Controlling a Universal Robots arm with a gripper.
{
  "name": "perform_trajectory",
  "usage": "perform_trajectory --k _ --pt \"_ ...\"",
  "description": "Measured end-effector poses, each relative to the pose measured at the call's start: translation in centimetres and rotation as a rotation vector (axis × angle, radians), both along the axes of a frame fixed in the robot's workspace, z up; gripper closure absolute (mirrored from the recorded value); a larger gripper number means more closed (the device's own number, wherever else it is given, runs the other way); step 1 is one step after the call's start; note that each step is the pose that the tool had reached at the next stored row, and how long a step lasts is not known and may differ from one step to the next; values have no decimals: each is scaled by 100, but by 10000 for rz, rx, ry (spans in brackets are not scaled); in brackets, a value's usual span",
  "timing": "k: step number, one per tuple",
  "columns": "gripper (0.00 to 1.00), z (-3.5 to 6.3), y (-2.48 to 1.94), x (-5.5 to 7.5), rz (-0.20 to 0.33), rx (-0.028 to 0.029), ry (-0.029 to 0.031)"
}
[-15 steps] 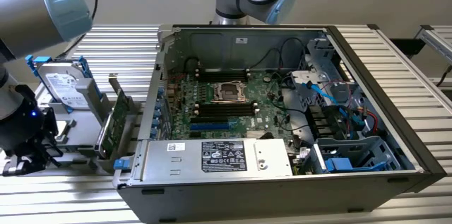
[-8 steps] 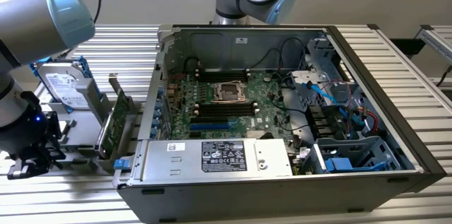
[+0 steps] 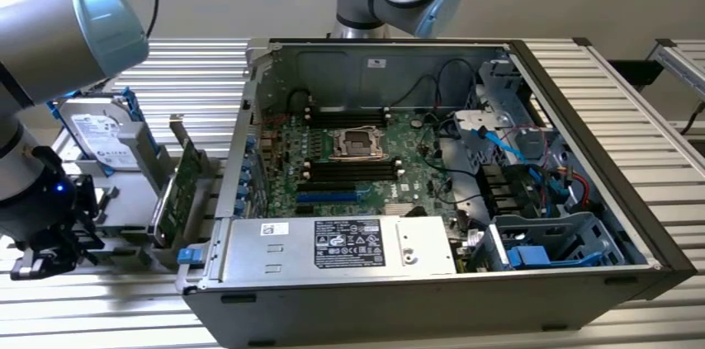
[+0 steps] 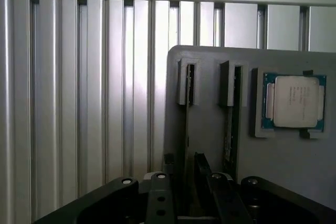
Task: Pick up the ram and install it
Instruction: 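Pick up the ram and move it above insertion slot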
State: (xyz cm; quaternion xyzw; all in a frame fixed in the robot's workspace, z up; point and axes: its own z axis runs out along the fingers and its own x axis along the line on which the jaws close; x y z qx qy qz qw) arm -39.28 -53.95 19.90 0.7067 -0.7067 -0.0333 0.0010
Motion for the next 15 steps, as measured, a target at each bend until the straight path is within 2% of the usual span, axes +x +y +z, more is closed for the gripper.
perform_trajectory --k 15 --pt "70 -15 16 -20 -31 2 -3"
